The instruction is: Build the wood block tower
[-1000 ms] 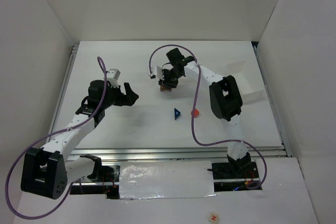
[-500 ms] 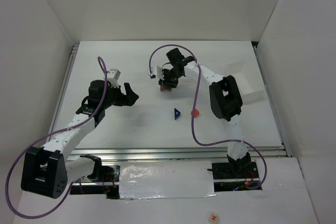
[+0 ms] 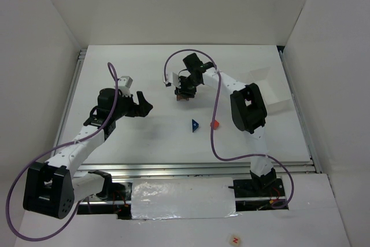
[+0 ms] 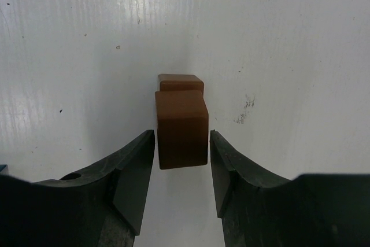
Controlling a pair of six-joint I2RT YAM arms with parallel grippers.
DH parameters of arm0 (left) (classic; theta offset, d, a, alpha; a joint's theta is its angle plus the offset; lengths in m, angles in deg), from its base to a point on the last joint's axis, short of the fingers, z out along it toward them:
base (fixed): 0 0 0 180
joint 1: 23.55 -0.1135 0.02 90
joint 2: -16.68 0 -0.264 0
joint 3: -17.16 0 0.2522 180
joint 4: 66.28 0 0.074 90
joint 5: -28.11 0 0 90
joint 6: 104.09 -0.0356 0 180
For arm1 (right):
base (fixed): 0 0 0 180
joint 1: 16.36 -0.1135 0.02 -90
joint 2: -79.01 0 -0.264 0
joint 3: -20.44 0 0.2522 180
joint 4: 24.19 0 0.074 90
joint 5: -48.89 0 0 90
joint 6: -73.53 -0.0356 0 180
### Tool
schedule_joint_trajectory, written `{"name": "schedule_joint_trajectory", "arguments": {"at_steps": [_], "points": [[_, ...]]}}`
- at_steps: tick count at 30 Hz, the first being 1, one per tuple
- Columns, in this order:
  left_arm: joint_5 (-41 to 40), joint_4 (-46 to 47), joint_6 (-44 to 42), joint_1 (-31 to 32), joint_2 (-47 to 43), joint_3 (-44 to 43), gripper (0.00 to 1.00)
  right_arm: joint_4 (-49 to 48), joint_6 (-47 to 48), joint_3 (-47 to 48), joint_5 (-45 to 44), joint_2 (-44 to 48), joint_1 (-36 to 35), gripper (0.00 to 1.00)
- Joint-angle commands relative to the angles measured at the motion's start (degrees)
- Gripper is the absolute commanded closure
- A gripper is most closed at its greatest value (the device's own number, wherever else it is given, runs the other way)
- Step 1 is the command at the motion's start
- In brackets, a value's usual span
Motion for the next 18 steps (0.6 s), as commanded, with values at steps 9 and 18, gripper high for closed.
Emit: {"name": "schedule_joint_trajectory", "arguments": {"at_steps": [9,18], "points": [[1.1,2.5,-1.0,-0.3,-0.1,-0.8,0.01,-0.9,-0.5,0.2,-0.2,2.2,-0.9,0.47],[1.5,2.5,-1.1,-0.3,-0.3,-0.8,0.01,-2.4,-1.1,0.0,-0.6,1.6,-1.0,0.44]]}}
